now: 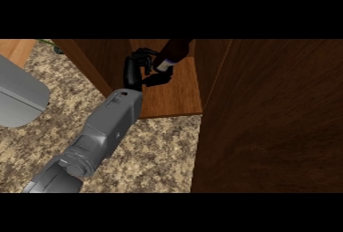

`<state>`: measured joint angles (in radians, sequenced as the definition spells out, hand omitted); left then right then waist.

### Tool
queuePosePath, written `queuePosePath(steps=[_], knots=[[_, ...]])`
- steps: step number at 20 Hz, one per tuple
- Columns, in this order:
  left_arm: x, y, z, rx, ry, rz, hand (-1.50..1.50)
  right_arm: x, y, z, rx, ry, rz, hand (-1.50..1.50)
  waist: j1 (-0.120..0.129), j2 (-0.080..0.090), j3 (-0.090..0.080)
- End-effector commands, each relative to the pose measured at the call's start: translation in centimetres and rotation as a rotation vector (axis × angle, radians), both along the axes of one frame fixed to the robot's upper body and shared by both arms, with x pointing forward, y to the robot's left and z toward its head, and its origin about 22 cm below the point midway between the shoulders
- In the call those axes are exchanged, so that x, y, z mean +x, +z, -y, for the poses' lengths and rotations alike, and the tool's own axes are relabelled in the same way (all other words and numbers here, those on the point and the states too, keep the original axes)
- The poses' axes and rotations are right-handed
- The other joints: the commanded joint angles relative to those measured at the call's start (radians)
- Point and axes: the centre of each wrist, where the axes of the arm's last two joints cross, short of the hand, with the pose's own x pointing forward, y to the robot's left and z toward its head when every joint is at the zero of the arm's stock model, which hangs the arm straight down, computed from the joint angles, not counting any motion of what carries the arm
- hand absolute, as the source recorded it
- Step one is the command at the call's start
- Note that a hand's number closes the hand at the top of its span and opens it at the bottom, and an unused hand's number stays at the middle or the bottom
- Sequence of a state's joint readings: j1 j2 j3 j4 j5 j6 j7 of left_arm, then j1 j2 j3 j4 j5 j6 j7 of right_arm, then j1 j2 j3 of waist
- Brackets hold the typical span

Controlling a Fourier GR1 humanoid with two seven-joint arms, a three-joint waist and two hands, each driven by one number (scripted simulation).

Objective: Pick up the wine, place it into the cabinet and close the cabinet

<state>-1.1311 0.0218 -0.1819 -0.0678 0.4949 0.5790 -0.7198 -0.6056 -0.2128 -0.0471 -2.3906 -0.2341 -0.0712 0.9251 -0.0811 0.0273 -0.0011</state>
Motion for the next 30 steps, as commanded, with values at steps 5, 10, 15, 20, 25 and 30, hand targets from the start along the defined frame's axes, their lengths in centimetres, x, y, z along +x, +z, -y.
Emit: queuePosePath(steps=[5, 10, 15, 20, 25, 30], knots=[[-0.7, -1.5, -0.8, -0.011, 0.033, -0.078, 1.50, -1.7, -0.1, 0.3, 0.002, 0.043, 0.020, -1.50, -0.008, 0.002, 0.000], [-1.0, -1.9, -0.4, -0.197, 0.010, -0.073, 1.50, -1.0, 0.4, -0.1, 0.008, 0.051, 0.021, -1.50, -0.016, 0.008, -0.002], [-1.8, -3.2, -0.6, -0.311, -0.026, -0.103, 1.50, -0.4, 0.0, 0.1, 0.012, 0.028, 0.028, -1.50, -0.024, 0.014, -0.002], [-2.8, -4.8, -1.4, -0.372, -0.029, -0.142, 1.50, -0.9, 0.4, -0.2, 0.013, 0.062, 0.035, -1.50, -0.037, 0.007, -0.002], [-4.0, -6.6, -2.2, -0.375, -0.025, -0.131, 1.50, 0.8, 0.3, -0.8, 0.023, 0.081, 0.016, -1.50, -0.056, 0.012, -0.003], [-5.3, -8.3, -3.0, -0.431, -0.013, -0.173, 1.50, -0.2, -0.5, -1.0, 0.021, 0.089, 0.025, -1.50, -0.078, 0.006, -0.004]])
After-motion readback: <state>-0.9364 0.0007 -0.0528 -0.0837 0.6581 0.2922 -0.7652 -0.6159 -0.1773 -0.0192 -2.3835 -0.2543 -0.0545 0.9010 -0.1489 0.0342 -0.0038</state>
